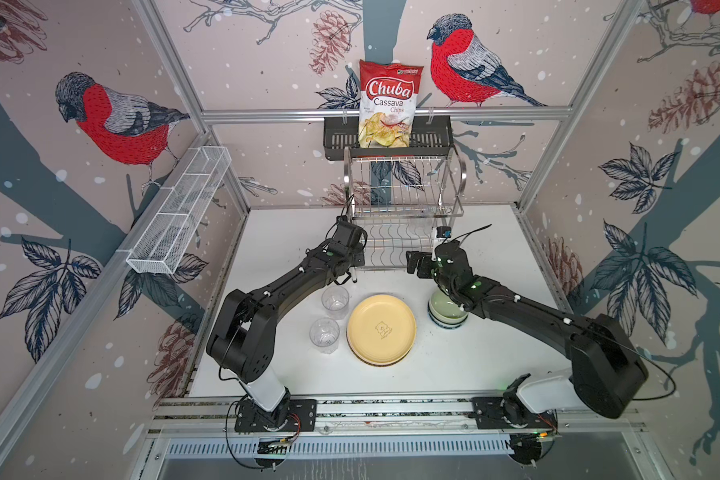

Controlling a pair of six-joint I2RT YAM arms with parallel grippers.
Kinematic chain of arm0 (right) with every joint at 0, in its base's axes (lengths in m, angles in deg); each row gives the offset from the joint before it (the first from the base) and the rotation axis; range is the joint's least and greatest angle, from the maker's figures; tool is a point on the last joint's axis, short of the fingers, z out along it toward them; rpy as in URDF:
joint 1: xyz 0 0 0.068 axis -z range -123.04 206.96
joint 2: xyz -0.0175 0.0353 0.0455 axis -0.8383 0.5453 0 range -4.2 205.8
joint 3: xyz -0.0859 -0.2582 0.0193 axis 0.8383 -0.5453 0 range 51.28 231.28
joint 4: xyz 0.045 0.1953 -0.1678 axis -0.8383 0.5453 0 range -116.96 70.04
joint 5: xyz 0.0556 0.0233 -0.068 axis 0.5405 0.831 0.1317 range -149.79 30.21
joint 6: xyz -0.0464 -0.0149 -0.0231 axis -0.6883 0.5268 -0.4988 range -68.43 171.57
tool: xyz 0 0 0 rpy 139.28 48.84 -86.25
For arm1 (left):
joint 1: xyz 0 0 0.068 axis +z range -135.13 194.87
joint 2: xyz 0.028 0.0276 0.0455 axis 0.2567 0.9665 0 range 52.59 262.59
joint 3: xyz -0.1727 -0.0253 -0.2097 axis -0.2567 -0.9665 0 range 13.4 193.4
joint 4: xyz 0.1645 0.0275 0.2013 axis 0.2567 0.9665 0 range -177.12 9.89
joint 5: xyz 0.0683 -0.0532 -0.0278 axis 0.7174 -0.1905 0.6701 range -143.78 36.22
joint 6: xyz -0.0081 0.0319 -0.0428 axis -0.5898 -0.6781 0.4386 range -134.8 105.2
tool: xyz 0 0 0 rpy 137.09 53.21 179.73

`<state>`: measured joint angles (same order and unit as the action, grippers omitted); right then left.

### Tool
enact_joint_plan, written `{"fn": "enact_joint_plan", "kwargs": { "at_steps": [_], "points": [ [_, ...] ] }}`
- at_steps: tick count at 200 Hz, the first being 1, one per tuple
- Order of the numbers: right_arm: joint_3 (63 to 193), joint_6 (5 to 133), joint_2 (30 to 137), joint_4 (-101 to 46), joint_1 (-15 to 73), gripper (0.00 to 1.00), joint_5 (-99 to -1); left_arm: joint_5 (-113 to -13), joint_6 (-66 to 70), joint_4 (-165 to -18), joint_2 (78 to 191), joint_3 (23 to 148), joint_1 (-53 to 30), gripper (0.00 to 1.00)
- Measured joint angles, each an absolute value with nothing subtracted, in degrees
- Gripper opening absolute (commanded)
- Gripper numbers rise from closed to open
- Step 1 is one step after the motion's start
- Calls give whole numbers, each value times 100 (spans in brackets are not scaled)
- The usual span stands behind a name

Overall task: Unload the mixed dishes from the dish rack
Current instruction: 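Grip the rack frame with the left gripper while the right reaches over the last tumbler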

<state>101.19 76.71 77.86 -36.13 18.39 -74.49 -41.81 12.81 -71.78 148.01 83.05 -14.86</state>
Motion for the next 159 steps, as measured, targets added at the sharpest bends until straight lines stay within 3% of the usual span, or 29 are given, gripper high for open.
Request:
{"fn": "enact_joint_plan", "kwargs": {
  "at_steps": [69, 159],
  "points": [
    [10803, 6954, 8835, -3993, 1885, 99, -7670, -4308, 1336, -7412, 14654, 8053, -1482, 6],
    [11408, 6568, 9963, -4233, 2018, 99, -8666, -4763, 1487, -7185, 14390, 7922, -1482, 6]
  ]
}}
